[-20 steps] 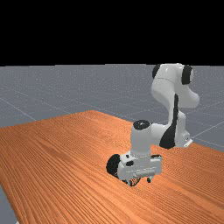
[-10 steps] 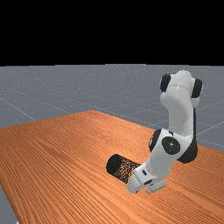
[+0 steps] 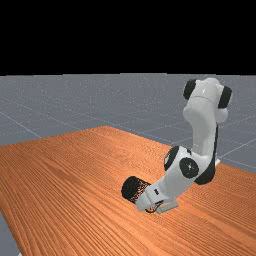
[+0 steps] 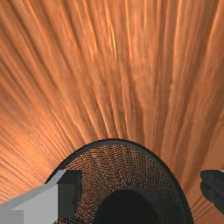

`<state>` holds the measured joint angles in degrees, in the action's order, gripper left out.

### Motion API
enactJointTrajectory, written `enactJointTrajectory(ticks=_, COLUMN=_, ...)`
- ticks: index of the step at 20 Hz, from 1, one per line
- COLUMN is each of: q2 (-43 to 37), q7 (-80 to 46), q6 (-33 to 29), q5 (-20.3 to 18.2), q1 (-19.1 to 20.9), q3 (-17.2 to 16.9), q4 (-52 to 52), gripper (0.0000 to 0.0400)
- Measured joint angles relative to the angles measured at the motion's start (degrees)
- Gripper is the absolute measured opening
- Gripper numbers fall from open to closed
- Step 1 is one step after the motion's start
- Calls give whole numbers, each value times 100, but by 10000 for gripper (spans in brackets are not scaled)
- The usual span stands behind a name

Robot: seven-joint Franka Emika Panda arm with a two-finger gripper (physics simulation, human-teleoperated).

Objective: Rotate the holder till the hole upward

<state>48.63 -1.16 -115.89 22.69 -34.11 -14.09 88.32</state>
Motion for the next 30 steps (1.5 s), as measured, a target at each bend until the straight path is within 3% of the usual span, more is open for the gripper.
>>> enactJointTrajectory(ticks=4, q2=-306, q7=154, q6=-549, q5=-29, q1=186, q3=34, q4=548, gripper=400)
enactJointTrajectory(ticks=5, q2=-527, q7=518, q6=-1083, q5=-11, q1=365, q3=133, q4=941, gripper=400)
enactJointTrajectory(ticks=6, q2=-361, q7=714, q6=-509, q5=-294, q1=514, q3=220, q4=563, gripper=400)
enactJointTrajectory(ticks=8, q2=-389, q7=850, q6=-515, q5=-290, q1=617, q3=195, q4=617, gripper=400)
enactJointTrajectory(ticks=18, q2=-525, q7=709, q6=-1008, q5=-126, q1=652, q3=60, q4=969, gripper=400)
enactJointTrajectory(ticks=26, q2=-474, q7=1017, q6=-903, q5=-188, q1=826, q3=94, q4=903, gripper=400)
enactJointTrajectory(ticks=27, q2=-601, q7=1038, q6=-1304, q5=17, q1=810, q3=23, q4=1191, gripper=400)
enactJointTrajectory(ticks=30, q2=-655, q7=1143, q6=-1443, q5=72, q1=914, q3=-33, q4=1319, gripper=400)
